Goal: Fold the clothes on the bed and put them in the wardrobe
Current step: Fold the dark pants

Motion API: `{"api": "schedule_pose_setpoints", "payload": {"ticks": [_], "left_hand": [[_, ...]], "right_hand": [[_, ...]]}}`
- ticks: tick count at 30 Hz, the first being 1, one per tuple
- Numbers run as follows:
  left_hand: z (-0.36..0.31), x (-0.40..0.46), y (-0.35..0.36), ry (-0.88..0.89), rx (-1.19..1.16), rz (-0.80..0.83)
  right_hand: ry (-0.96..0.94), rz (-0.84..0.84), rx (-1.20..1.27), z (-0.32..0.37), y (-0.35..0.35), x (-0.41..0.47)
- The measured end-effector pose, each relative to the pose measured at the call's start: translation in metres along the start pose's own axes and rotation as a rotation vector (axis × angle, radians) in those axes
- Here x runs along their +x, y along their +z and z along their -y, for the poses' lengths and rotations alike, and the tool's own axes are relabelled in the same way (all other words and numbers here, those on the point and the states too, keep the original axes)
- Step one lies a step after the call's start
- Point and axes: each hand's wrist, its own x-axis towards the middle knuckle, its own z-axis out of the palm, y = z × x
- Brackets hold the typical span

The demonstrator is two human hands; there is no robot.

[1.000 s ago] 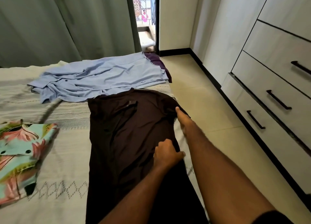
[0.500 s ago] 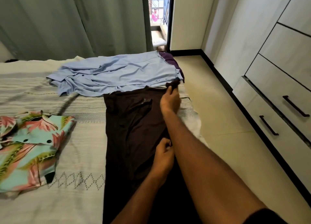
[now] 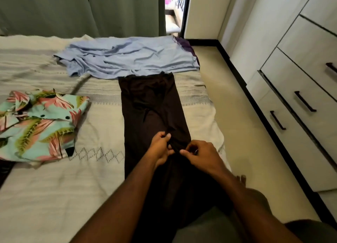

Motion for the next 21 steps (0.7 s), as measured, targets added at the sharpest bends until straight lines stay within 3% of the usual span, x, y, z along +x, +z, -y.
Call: {"api": "schedule_pose_setpoints", "payload": {"ticks": [3,9,14,16,21], "left_hand": [[-0.003,-0.008,0.002,-0.015,0.019,-0.037],[-0.002,-0.038,0.005,-0.02,-0.02,-0.07],[0.025,-0.074,0.016,-0.034,0.294,-0.102],[0.028,-0.084,0.015,-0.029,0.273,-0.134],[0.02,-0.102,-0.013,-0.028,0.139,-0.167]], "right_hand": [[0.022,0.167,-0.102,-0.018,-0.006,-0.043],[0.03,0.229,-0.165,-0.018,-0.012,-0.076],[-0.073,0.286,-0.323,-0.004,-0.011,-0.106],[-0.134,0.334,-0.465,0.008,-0.016,-0.117],[-0.215,0.238,-0.501,0.056,-0.006,-0.146]]}}
